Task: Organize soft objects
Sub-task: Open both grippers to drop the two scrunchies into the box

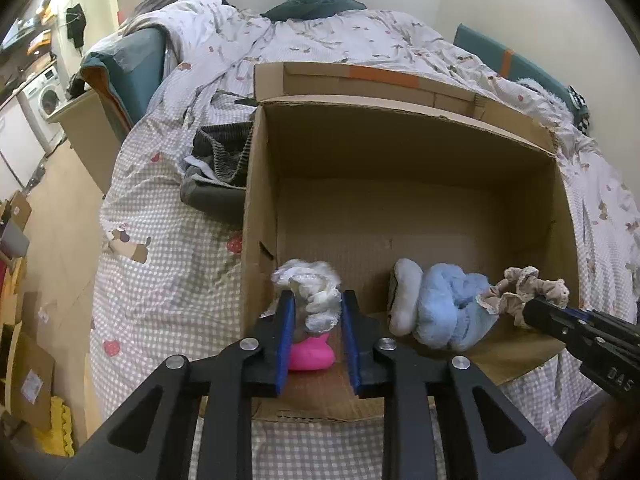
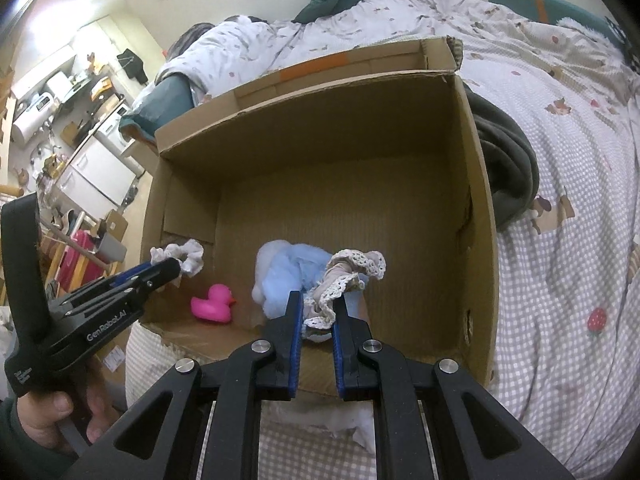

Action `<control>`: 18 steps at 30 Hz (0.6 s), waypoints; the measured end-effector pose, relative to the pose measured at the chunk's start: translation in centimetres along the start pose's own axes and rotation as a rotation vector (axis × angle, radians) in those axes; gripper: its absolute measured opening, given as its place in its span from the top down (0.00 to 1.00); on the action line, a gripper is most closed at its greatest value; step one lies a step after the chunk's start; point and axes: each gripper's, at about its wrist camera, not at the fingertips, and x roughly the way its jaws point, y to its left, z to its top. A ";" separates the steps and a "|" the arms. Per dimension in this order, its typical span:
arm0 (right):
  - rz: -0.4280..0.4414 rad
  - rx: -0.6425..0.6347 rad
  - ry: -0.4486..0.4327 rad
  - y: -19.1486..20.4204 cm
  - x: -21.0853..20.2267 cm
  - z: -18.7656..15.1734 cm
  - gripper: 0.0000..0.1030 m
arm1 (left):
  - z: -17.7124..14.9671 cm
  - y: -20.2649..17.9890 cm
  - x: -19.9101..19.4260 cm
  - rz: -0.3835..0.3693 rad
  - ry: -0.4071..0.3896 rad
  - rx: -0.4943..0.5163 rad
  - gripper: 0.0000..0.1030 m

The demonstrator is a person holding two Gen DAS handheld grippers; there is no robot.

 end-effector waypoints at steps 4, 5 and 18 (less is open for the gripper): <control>-0.019 0.021 0.015 -0.4 0.4 0.1 0.87 | 0.0 -0.4 -0.2 0.000 -0.003 0.010 0.70; -0.021 0.025 0.016 -0.4 0.5 0.0 0.87 | 0.0 -0.4 -0.2 0.000 -0.005 0.010 0.62; -0.017 0.020 -0.036 0.0 -0.2 0.2 0.29 | 0.0 -0.7 -0.9 -0.002 -0.032 0.006 0.39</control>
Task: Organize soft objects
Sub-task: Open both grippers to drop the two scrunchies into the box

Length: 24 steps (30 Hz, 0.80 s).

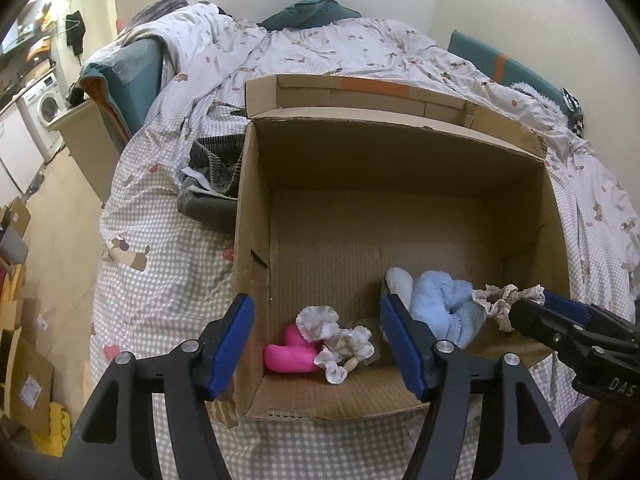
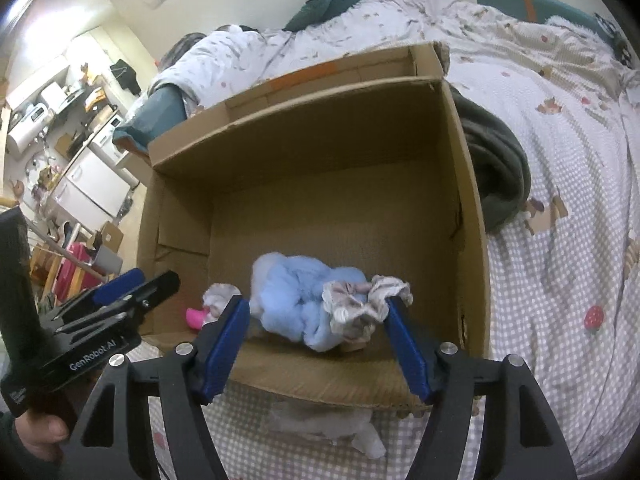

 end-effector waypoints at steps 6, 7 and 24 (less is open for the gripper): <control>-0.003 0.010 0.009 -0.3 0.1 0.1 0.29 | -0.1 0.0 0.0 0.004 0.000 0.005 0.39; -0.003 0.011 0.007 -0.3 0.1 0.1 0.29 | -0.1 0.0 0.0 0.004 0.000 0.005 0.39; -0.054 0.012 -0.002 -0.8 -1.5 -0.9 0.29 | -1.1 1.9 -3.4 0.053 -0.071 -0.007 0.39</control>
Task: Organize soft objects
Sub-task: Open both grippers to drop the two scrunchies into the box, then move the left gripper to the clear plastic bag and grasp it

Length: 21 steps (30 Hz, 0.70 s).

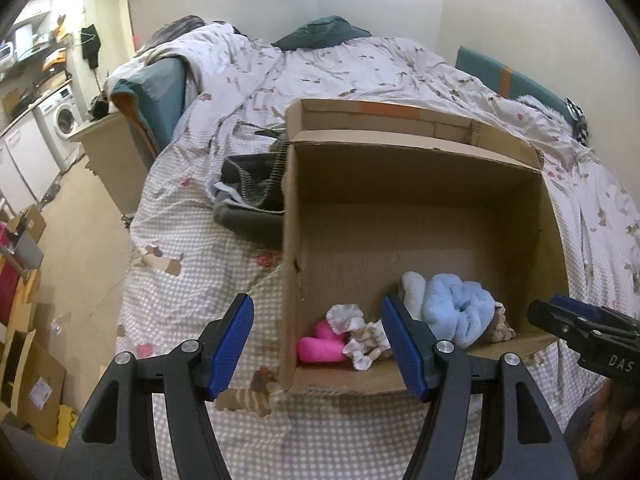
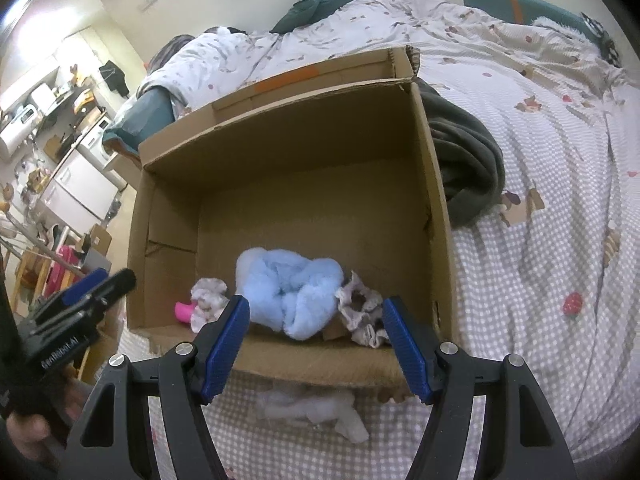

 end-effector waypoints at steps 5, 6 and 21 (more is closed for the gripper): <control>-0.007 -0.006 -0.010 0.1 -1.2 -0.8 0.29 | -1.0 0.8 -0.7 -0.001 0.016 -0.037 0.39; -0.006 -0.001 -0.010 0.0 -1.4 -1.0 0.29 | -1.3 0.8 -0.9 -0.002 0.017 -0.040 0.39; -0.020 0.030 0.036 0.1 -2.6 -5.3 0.29 | -3.9 0.3 -2.8 -0.007 0.024 -0.050 0.39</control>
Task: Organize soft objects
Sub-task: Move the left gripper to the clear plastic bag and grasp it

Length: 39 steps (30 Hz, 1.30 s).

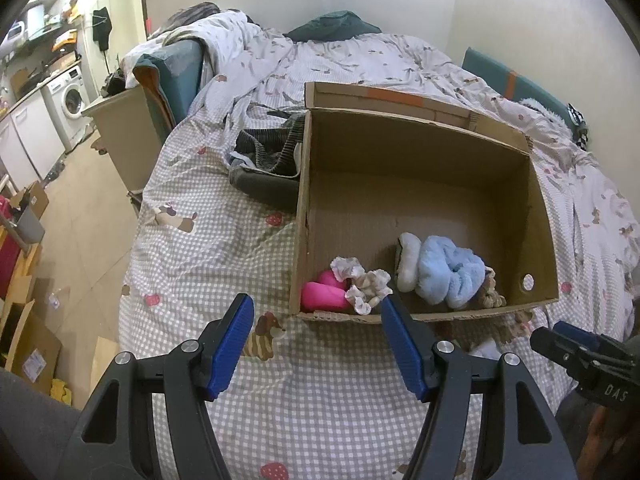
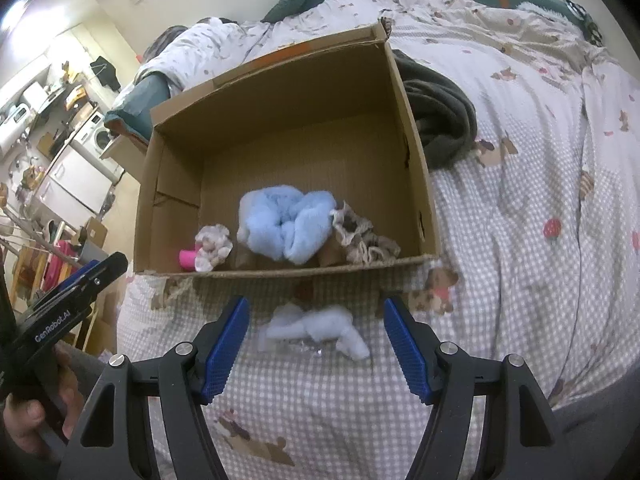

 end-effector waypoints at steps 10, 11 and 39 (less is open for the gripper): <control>-0.019 0.036 -0.007 -0.1 -1.3 -1.5 0.29 | -1.3 -0.3 -0.8 -0.015 0.009 -0.009 0.39; -0.023 0.034 -0.010 -0.1 -1.4 -1.6 0.29 | -1.5 -0.4 -0.9 -0.018 0.013 -0.009 0.39; -0.107 0.272 0.069 -5.4 0.6 -2.3 0.29 | -6.5 -9.7 7.7 -0.162 0.288 0.284 0.39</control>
